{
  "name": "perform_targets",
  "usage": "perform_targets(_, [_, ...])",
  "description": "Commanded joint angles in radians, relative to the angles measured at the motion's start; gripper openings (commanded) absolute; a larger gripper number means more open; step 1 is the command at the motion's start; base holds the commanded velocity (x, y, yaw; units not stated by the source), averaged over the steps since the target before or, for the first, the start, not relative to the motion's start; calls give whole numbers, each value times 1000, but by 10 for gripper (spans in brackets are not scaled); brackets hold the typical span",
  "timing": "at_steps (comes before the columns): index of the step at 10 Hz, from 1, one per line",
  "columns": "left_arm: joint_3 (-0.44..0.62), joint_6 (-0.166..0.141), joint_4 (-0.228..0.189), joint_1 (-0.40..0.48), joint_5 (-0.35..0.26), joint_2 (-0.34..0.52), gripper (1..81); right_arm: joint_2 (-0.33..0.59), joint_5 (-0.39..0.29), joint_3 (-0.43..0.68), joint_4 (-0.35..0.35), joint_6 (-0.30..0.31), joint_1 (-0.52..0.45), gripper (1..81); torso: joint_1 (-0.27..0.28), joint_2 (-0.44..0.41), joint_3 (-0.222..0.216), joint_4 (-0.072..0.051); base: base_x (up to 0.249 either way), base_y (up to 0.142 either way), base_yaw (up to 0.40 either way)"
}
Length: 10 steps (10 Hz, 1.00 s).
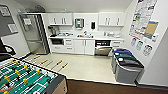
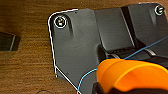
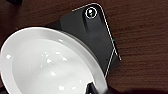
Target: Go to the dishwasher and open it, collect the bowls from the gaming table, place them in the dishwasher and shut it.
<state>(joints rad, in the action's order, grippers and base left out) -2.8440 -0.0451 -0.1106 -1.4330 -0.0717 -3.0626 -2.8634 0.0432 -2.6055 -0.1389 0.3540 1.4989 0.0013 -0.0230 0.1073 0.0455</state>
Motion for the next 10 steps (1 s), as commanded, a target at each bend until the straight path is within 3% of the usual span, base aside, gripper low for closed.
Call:
perform_targets(1, [-5,8,-9,45,-59,-3,10,22,-46,1,-8,-3,-42,10,0,0,0,0,193,-81,0])
perform_targets(10, [-5,8,-9,45,-59,-4,10,25,-42,-1,-8,-3,-39,10,0,0,0,0,193,-86,0])
